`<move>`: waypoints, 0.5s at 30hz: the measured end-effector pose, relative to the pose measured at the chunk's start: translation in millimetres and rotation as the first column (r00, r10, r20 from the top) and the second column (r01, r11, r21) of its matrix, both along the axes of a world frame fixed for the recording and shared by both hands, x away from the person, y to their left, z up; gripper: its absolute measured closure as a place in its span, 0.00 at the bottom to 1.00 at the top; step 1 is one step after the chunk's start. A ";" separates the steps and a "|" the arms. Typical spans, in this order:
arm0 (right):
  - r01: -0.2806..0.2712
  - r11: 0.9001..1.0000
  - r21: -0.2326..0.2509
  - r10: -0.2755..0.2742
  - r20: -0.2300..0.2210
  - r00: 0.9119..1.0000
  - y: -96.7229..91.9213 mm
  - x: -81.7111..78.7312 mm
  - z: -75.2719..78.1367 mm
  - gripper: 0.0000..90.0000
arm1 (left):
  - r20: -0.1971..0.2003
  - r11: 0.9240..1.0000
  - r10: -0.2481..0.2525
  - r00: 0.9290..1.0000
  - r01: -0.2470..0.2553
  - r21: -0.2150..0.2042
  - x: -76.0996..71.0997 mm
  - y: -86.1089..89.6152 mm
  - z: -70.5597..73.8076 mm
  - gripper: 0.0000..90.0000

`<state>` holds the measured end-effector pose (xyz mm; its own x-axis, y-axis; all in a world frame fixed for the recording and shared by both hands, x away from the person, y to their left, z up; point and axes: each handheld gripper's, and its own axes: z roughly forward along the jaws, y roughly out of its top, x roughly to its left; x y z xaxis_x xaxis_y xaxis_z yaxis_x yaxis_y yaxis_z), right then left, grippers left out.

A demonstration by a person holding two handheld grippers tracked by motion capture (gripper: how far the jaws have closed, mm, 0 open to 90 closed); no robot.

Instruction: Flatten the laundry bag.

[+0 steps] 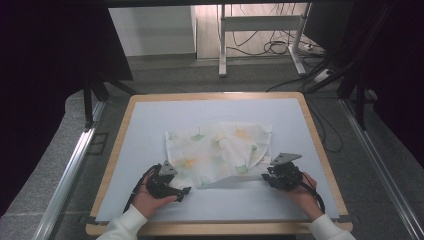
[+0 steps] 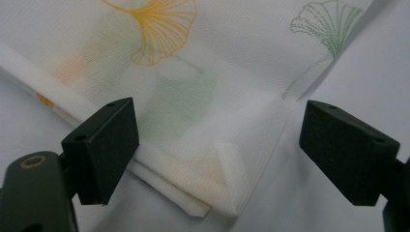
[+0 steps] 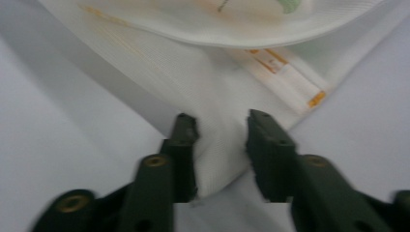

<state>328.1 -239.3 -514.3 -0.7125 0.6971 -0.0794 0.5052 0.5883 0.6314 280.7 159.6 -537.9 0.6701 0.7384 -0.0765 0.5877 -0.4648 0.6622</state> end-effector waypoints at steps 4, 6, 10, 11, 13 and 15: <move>-0.013 1.000 0.012 0.013 0.018 1.000 -2.1 1.2 1.0 0.96 | 0.000 1.000 0.002 1.000 -0.002 -0.001 0.4 0.5 0.0 0.16; -0.022 1.000 0.013 0.022 0.033 0.999 -1.3 -0.4 3.6 0.96 | 0.000 1.000 0.002 1.000 -0.002 -0.006 0.6 1.2 0.1 0.16; -0.038 0.997 0.063 0.036 0.029 0.999 -6.8 -13.3 14.0 0.97 | -0.003 1.000 0.002 1.000 -0.002 -0.017 -2.6 3.9 2.1 0.16; -0.044 0.996 0.078 0.042 0.027 0.999 -11.4 -24.4 18.4 0.96 | -0.002 1.000 0.000 1.000 0.000 -0.023 -3.8 4.6 2.7 0.17; -0.041 0.996 0.083 0.039 0.021 0.999 -13.7 -30.8 20.6 0.96 | 0.000 1.000 -0.003 1.000 0.003 -0.030 -5.9 6.0 3.8 0.17; -0.064 0.994 0.093 0.062 0.027 0.998 -24.2 -54.1 27.1 0.96 | 0.002 0.999 -0.011 1.000 0.011 -0.050 -10.2 8.4 6.8 0.17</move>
